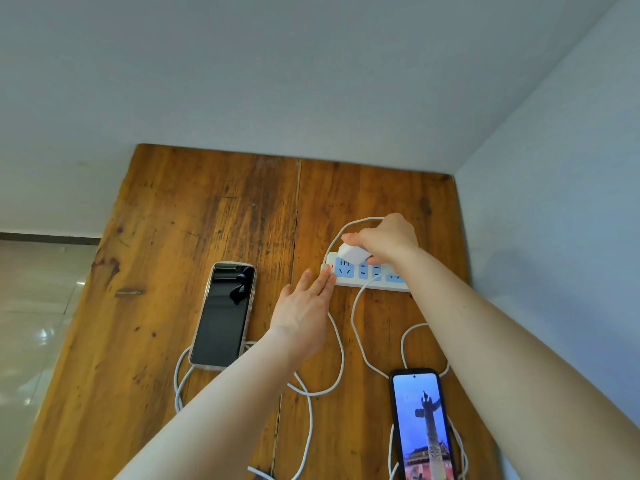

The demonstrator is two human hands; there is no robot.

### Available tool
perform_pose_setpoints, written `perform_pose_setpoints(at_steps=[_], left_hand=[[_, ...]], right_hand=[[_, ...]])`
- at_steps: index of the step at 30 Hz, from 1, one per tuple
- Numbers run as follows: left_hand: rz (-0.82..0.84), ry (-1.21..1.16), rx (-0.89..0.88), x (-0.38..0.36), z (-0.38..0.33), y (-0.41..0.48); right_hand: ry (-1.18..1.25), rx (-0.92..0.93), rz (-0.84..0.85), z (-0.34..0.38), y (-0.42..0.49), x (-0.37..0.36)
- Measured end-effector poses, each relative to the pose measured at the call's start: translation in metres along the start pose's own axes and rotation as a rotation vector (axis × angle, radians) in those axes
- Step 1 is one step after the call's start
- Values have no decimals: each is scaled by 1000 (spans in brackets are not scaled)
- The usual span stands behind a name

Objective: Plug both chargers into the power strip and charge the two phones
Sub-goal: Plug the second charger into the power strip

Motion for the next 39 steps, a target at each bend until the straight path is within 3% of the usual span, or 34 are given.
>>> perform_pose_setpoints(at_steps=[29, 39], left_hand=[[8, -2, -2, 2, 0, 1], [4, -64, 6, -2, 2, 1]], right_hand=[[-74, 57, -2, 6, -15, -15], [-53, 107, -91, 5, -34, -31]])
Point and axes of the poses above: each hand's wrist, its own y-axis towards the middle knuckle, its own x-axis out of the back of the hand, z = x × y, the point moved 3 cm from there along y, towards the middle knuckle, and after that the axes turned 2 degrees about y, right-handed, at the moved point
